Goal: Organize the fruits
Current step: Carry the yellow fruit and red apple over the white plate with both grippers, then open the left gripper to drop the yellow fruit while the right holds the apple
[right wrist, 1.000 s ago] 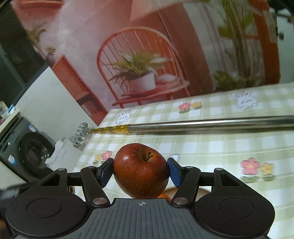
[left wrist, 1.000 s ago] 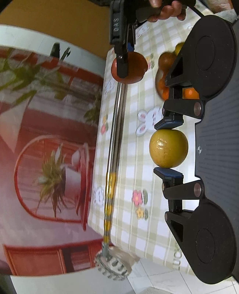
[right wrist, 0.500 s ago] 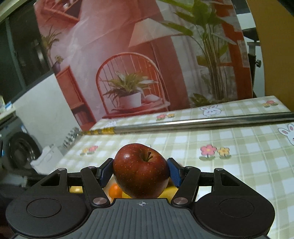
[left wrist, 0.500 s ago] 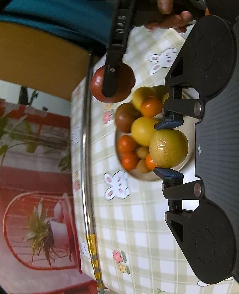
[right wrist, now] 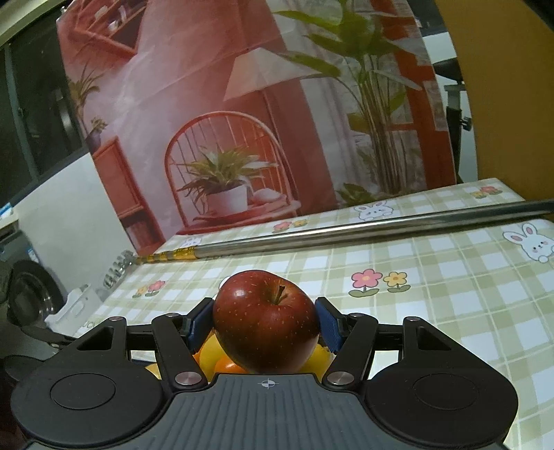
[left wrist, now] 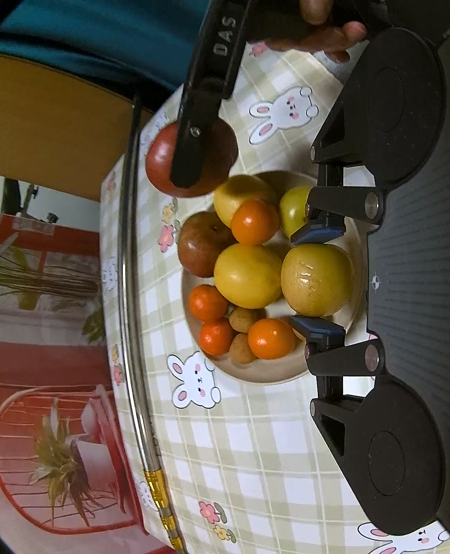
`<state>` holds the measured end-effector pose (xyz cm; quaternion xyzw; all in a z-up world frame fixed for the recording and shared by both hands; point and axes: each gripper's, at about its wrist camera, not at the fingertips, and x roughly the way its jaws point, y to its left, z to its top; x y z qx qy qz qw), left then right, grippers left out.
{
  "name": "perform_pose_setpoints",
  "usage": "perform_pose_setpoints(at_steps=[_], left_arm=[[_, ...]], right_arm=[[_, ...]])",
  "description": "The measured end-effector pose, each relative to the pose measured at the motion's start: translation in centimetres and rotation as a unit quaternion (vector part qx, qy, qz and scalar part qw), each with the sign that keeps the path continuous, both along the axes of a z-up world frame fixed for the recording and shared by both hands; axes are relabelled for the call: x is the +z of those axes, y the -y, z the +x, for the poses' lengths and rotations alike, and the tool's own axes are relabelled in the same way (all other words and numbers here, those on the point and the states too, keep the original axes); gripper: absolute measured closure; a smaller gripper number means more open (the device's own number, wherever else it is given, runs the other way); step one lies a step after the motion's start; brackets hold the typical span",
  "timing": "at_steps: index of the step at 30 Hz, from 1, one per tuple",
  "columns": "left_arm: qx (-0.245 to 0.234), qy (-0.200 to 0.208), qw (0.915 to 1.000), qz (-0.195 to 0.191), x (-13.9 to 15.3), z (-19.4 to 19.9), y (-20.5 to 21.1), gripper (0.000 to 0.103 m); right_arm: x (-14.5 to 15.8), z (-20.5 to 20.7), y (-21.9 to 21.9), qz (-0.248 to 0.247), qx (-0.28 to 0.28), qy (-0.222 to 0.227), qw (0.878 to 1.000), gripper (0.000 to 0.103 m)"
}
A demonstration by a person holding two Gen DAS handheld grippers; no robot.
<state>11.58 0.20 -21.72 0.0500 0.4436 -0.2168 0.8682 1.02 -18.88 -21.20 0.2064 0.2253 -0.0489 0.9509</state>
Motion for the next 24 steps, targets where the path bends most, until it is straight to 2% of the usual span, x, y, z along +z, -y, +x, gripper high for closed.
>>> perform_pose_setpoints(at_steps=[12, 24], left_arm=[[-0.013, -0.013, 0.9996, 0.023, -1.6, 0.9, 1.2, 0.057], [-0.016, -0.002, 0.9997, 0.020, -1.6, 0.7, 1.3, 0.057]], right_arm=[[-0.9, 0.2, 0.8, 0.014, -0.013, -0.004, 1.000, 0.044], [-0.7, 0.2, 0.4, 0.004, -0.025, -0.009, 1.000, 0.044]])
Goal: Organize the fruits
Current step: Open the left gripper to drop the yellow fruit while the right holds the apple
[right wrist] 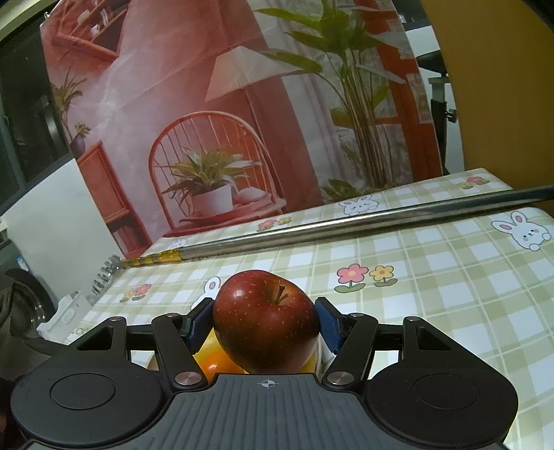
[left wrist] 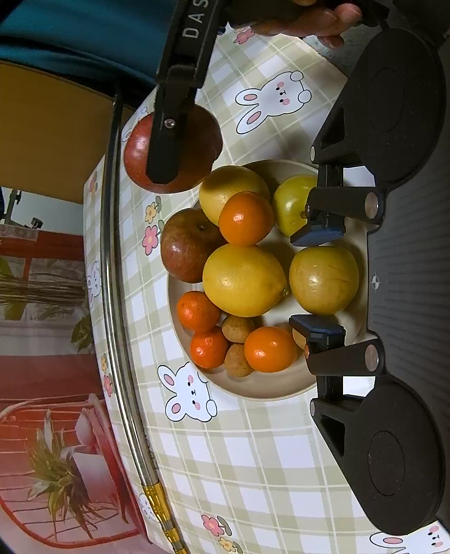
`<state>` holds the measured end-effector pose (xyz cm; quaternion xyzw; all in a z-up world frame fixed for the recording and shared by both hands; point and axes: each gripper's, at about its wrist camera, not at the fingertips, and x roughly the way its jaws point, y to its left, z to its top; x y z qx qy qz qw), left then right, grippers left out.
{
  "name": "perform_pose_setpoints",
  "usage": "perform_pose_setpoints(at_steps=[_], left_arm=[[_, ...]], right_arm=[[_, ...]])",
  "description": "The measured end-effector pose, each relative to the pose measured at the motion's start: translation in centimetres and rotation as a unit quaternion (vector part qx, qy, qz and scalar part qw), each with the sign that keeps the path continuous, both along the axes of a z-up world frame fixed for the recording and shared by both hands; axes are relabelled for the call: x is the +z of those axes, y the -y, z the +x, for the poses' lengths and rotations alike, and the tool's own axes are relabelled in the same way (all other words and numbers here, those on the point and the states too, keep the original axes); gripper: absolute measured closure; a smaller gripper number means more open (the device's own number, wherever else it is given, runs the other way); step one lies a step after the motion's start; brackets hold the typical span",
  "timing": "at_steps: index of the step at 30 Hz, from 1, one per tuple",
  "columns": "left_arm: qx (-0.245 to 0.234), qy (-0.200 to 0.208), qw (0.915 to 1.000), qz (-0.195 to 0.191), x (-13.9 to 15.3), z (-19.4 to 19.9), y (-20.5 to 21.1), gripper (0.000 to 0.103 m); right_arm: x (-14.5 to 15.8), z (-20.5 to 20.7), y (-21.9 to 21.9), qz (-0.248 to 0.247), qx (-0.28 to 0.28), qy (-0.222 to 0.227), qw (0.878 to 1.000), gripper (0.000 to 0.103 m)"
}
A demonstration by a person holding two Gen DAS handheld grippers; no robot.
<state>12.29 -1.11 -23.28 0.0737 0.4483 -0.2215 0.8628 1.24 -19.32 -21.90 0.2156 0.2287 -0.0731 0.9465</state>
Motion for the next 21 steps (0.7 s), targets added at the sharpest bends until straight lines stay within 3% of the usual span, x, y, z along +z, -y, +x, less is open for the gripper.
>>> perform_pose_setpoints(at_steps=[3, 6, 12, 21], left_arm=[[0.006, 0.020, 0.9998, -0.006, 0.6, -0.4, -0.2, 0.055], [0.018, 0.048, 0.9986, -0.015, 1.5, -0.9, -0.7, 0.045], [0.076, 0.098, 0.9922, -0.009, 2.9, -1.6, -2.1, 0.038], [0.174, 0.106, 0.9782, -0.041, 3.5, -1.7, -5.6, 0.025]], right_arm=[[0.1, 0.1, 0.0, -0.005, 0.000, -0.002, 1.000, 0.044], [0.1, 0.4, -0.1, -0.019, 0.002, -0.006, 1.000, 0.044], [0.3, 1.9, -0.8, -0.049, 0.015, -0.014, 0.999, 0.044], [0.6, 5.3, -3.1, -0.100, 0.064, -0.018, 0.993, 0.044]])
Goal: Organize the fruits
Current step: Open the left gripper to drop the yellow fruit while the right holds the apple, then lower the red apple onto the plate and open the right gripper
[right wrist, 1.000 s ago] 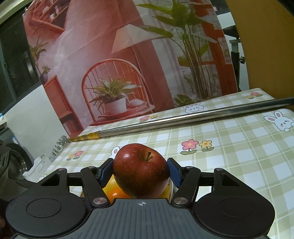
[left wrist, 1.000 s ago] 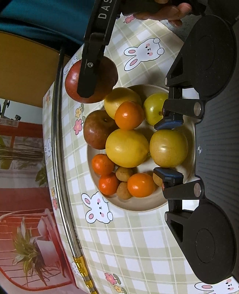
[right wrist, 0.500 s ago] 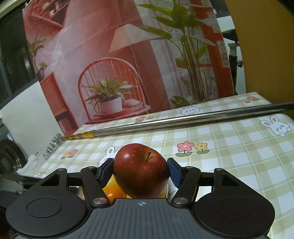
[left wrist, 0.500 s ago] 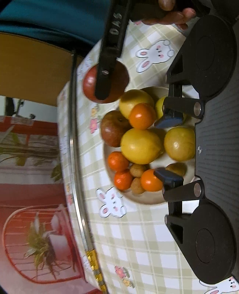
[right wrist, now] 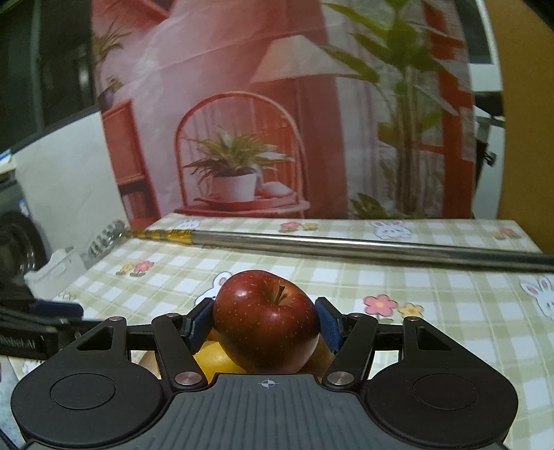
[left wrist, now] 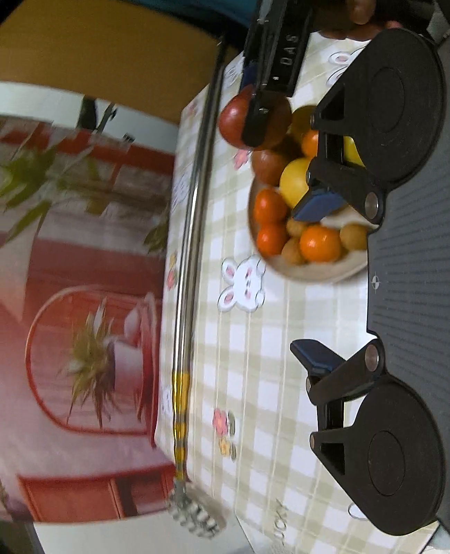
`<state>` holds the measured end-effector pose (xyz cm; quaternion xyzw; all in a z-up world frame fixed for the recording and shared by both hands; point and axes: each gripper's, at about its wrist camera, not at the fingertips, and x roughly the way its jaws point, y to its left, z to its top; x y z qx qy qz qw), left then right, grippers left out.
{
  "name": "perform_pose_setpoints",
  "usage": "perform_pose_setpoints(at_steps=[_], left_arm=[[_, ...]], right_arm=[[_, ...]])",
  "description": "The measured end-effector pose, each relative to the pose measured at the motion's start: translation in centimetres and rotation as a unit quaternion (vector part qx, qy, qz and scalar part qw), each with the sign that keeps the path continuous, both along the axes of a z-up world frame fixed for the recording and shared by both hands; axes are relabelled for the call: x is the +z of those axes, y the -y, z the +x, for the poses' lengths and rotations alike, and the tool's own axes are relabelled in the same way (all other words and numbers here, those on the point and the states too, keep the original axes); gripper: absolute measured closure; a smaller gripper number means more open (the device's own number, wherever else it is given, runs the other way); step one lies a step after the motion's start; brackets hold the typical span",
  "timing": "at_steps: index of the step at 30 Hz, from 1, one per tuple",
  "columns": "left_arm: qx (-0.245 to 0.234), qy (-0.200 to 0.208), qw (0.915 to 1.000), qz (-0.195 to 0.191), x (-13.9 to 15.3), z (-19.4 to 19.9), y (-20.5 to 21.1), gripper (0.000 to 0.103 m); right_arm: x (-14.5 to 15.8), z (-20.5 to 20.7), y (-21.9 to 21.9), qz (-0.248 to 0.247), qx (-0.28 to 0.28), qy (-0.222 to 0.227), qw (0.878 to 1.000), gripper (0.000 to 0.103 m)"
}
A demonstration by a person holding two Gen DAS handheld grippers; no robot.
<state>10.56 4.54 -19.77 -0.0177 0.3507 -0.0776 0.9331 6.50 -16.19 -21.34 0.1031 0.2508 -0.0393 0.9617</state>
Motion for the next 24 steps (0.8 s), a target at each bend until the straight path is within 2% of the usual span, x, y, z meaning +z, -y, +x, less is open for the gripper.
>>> perform_pose_setpoints(at_steps=[4, 16, 24], left_arm=[[0.013, 0.002, 0.9998, -0.014, 0.14, 0.10, -0.79, 0.021], [0.009, -0.016, 0.9998, -0.006, -0.54, 0.30, -0.73, 0.021], [0.007, -0.023, 0.9997, -0.004, -0.76, 0.18, -0.69, 0.021]], right_arm=[[-0.45, 0.65, -0.93, -0.011, 0.012, -0.011, 1.000, 0.044], [-1.01, 0.49, -0.90, -0.010, 0.021, -0.015, 1.000, 0.043], [-0.99, -0.16, -0.59, 0.001, 0.020, -0.007, 1.000, 0.038]])
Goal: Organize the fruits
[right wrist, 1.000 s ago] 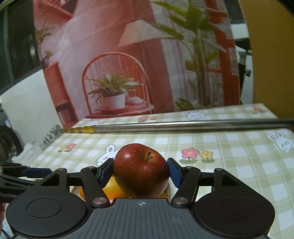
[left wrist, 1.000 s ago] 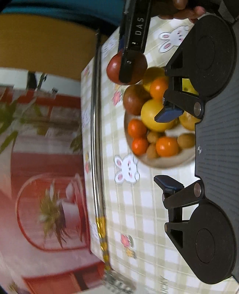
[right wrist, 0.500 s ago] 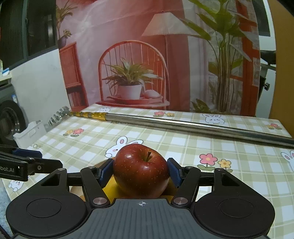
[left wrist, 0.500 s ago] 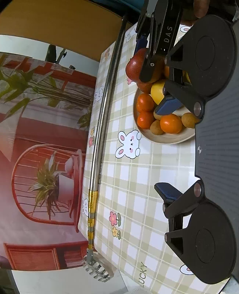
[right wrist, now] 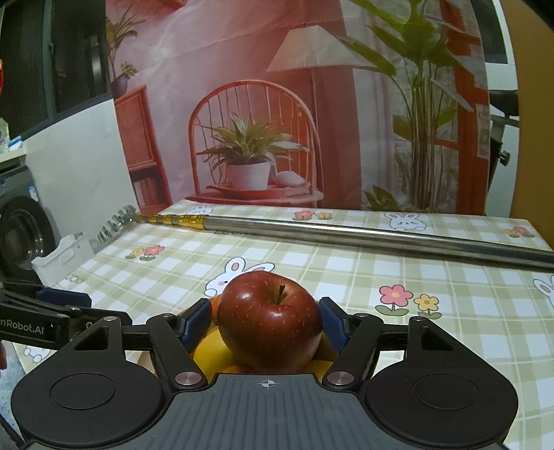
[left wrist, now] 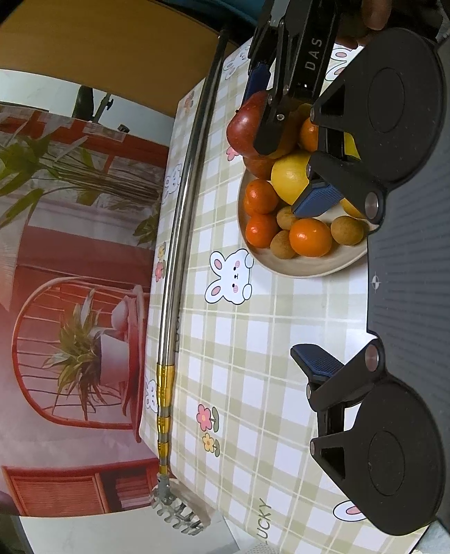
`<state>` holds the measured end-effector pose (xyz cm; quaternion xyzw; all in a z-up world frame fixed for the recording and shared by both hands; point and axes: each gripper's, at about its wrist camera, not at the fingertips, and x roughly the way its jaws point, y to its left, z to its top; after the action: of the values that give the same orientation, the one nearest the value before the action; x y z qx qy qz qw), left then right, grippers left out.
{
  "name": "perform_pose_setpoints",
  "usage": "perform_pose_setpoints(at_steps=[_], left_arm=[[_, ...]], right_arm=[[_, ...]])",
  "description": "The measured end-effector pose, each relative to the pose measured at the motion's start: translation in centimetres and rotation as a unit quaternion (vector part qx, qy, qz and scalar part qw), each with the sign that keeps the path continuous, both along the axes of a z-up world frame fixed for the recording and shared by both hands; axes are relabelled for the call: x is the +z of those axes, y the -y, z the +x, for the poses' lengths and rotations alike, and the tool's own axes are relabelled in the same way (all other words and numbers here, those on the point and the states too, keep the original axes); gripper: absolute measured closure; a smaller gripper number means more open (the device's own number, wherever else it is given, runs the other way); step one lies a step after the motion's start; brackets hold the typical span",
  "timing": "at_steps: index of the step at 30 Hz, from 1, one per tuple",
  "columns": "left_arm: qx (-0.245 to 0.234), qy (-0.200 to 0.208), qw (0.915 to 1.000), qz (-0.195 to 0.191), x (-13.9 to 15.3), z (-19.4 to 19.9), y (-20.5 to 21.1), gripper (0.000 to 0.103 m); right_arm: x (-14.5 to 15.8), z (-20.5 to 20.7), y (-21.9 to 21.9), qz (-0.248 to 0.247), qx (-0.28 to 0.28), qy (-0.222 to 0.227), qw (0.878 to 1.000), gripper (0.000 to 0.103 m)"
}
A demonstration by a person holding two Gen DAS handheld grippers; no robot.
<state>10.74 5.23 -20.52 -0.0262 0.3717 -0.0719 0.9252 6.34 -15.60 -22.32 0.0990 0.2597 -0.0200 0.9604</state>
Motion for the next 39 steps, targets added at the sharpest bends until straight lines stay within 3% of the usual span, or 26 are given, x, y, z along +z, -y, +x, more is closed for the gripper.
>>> perform_pose_setpoints(at_steps=[7, 12, 14, 20, 28, 39], left_arm=[[-0.001, 0.000, 1.0000, 0.002, 0.0, 0.0, 0.1, 0.021], [-0.001, 0.002, 1.0000, 0.001, 0.1, 0.0, 0.0, 0.021], [-0.001, 0.008, 1.0000, -0.001, 0.3, 0.0, 0.0, 0.020], [-0.005, 0.027, 0.9996, -0.010, 1.7, -0.1, -0.5, 0.015], [-0.039, 0.087, 0.9954, -0.015, 6.3, -1.1, -0.6, 0.006], [-0.056, 0.180, 0.9820, 0.013, 14.5, -5.5, 0.5, 0.000]], right_arm=[[0.2, -0.4, 0.0, 0.008, -0.001, -0.001, 1.000, 0.033], [1.0, -0.8, -0.2, 0.009, -0.005, 0.008, 1.000, 0.020], [1.4, -1.0, -0.3, 0.005, -0.008, 0.007, 1.000, 0.010], [2.7, -1.6, 0.0, 0.005, -0.026, -0.002, 1.000, 0.001], [6.3, -3.3, 0.5, 0.017, -0.064, 0.011, 0.998, 0.000], [14.7, -7.0, -1.0, -0.017, -0.086, 0.058, 0.994, 0.000]])
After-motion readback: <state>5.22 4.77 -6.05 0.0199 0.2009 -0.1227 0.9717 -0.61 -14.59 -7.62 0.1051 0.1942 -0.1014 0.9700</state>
